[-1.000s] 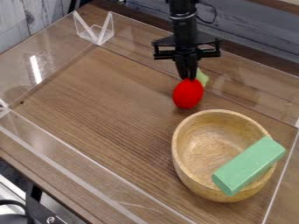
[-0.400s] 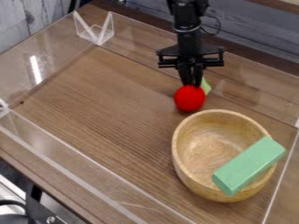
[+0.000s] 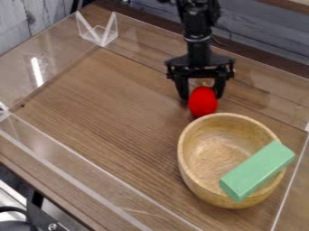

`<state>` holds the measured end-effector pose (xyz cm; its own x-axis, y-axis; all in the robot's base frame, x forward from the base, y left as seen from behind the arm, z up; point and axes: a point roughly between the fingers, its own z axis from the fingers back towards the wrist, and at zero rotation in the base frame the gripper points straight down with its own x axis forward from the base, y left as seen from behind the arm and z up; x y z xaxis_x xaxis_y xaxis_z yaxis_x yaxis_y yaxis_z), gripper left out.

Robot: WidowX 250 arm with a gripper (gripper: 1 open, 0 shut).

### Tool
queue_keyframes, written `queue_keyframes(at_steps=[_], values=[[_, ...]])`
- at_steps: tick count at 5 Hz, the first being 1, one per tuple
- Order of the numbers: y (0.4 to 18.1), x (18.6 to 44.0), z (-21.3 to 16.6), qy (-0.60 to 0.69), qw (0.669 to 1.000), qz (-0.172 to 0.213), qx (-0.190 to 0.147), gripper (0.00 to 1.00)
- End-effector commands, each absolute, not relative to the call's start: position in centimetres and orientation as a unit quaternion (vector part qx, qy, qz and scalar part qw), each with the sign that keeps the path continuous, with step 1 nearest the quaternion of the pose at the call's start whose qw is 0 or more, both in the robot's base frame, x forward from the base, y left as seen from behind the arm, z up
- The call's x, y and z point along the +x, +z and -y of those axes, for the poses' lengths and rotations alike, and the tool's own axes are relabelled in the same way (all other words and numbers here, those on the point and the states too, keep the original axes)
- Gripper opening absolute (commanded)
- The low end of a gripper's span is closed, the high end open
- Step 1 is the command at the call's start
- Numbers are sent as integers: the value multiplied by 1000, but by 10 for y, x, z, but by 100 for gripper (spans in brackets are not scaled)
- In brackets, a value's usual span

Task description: Move the red object to the right side of the table

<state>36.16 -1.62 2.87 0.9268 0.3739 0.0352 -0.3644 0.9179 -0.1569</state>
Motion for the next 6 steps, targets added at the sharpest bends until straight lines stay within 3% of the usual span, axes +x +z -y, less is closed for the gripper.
queue_keyframes(at_steps=[1, 6], values=[[48, 369, 23, 172, 980, 59, -80, 100], [101, 361, 22, 172, 979, 64, -85, 100]])
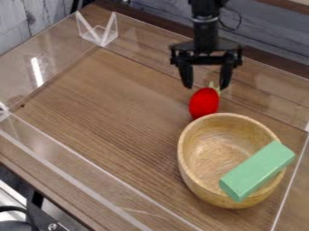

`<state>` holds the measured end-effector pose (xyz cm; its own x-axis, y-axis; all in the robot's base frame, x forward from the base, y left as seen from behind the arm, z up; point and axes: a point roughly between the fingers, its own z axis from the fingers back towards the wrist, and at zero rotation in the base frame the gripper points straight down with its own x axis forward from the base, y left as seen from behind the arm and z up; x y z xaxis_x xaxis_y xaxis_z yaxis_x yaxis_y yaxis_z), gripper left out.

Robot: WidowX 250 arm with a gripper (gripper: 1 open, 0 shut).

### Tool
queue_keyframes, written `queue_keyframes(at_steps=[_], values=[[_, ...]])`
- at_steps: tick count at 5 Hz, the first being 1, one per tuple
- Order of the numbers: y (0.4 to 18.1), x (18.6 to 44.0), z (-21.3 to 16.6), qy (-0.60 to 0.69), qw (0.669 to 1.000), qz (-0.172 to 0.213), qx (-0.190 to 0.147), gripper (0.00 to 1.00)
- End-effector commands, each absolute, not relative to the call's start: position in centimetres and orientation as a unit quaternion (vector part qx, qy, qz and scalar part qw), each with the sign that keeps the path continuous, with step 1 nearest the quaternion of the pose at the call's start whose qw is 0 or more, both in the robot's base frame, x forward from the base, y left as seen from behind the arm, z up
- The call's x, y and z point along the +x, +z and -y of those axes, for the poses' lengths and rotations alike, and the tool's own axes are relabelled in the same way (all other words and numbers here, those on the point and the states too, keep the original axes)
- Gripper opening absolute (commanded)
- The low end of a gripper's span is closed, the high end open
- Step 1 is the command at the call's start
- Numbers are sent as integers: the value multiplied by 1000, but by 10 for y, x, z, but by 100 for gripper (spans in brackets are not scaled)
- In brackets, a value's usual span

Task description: Move the red object to the right side of the table

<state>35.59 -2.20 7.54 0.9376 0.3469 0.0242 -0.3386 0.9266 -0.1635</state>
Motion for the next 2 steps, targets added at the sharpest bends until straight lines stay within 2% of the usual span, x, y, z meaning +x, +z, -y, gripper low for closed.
queue_keyframes(at_steps=[1, 2], values=[[112, 354, 23, 192, 976, 65, -77, 100], [110, 351, 28, 202, 975, 59, -71, 100]])
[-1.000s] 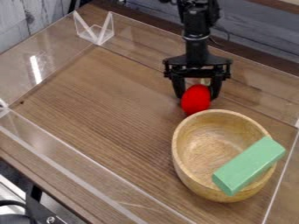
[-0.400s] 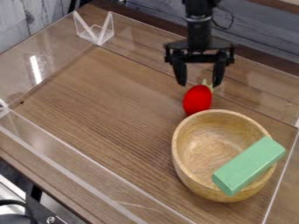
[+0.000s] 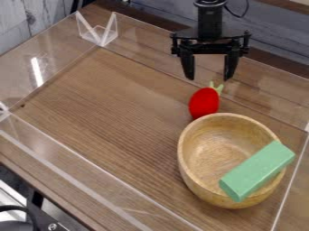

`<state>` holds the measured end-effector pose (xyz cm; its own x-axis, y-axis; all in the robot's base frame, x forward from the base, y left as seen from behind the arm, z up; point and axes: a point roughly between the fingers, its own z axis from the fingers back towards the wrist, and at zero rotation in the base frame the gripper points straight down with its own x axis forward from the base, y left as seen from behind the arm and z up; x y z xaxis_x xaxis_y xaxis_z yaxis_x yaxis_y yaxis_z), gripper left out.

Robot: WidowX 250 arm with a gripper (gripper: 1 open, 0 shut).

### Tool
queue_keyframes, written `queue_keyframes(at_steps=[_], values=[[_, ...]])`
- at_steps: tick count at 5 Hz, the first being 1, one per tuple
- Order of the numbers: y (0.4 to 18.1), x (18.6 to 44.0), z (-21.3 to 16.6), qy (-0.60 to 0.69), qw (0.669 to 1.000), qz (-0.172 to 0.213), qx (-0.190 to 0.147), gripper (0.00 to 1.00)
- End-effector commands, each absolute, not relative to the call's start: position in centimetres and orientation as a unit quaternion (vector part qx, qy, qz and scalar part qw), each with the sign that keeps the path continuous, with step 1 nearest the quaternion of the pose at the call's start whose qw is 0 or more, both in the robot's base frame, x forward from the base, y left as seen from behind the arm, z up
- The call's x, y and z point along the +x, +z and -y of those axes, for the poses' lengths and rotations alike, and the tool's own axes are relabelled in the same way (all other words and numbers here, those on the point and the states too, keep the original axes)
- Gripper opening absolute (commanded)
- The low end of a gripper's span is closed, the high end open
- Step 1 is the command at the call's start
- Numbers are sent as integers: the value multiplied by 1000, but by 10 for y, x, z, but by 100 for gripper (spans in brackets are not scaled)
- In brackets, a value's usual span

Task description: Move the red object to the right side of the table

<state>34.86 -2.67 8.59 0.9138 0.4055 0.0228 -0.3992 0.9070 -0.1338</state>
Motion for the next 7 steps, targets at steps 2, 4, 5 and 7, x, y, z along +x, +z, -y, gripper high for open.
queue_keyframes(at_steps=[2, 4, 5, 7], values=[[141, 345, -6, 250, 961, 87, -83, 100], [149, 333, -58, 280, 950, 115, -72, 100], [137, 331, -67, 275, 952, 117, -61, 100], [137, 310, -136, 270, 953, 135, -35, 100]])
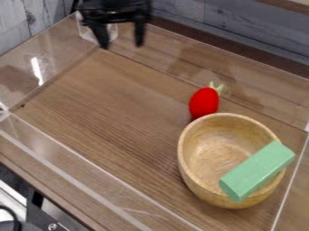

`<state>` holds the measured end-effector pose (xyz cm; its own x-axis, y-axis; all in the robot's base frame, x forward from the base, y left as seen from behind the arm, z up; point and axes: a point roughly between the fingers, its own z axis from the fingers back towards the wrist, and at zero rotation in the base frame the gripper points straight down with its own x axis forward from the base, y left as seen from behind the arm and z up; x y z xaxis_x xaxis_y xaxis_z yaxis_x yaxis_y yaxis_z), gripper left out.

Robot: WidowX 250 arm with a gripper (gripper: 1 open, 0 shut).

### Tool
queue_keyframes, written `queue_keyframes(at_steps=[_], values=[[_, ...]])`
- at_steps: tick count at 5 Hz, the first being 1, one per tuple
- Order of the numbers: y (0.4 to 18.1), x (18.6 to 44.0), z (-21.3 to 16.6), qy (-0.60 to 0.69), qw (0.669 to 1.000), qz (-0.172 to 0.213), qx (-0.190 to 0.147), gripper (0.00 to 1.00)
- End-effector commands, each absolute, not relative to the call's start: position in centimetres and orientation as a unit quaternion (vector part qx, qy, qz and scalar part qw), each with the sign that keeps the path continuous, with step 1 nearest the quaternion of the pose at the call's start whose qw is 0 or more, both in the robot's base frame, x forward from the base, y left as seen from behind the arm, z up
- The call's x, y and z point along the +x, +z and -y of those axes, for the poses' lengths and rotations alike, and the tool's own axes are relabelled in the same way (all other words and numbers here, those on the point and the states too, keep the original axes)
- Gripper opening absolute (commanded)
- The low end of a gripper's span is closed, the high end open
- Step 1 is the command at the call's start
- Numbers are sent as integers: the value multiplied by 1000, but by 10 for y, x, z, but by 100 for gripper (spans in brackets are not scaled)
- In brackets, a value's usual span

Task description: Move the red object to the right side of the table

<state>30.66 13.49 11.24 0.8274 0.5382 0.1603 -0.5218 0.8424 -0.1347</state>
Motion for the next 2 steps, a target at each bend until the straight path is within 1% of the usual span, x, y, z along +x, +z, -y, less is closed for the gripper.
queue_keyframes(at_steps=[1, 2], values=[[142, 317, -161, 225, 963, 147, -24, 100], [139, 326, -173, 210, 966, 153, -14, 0]])
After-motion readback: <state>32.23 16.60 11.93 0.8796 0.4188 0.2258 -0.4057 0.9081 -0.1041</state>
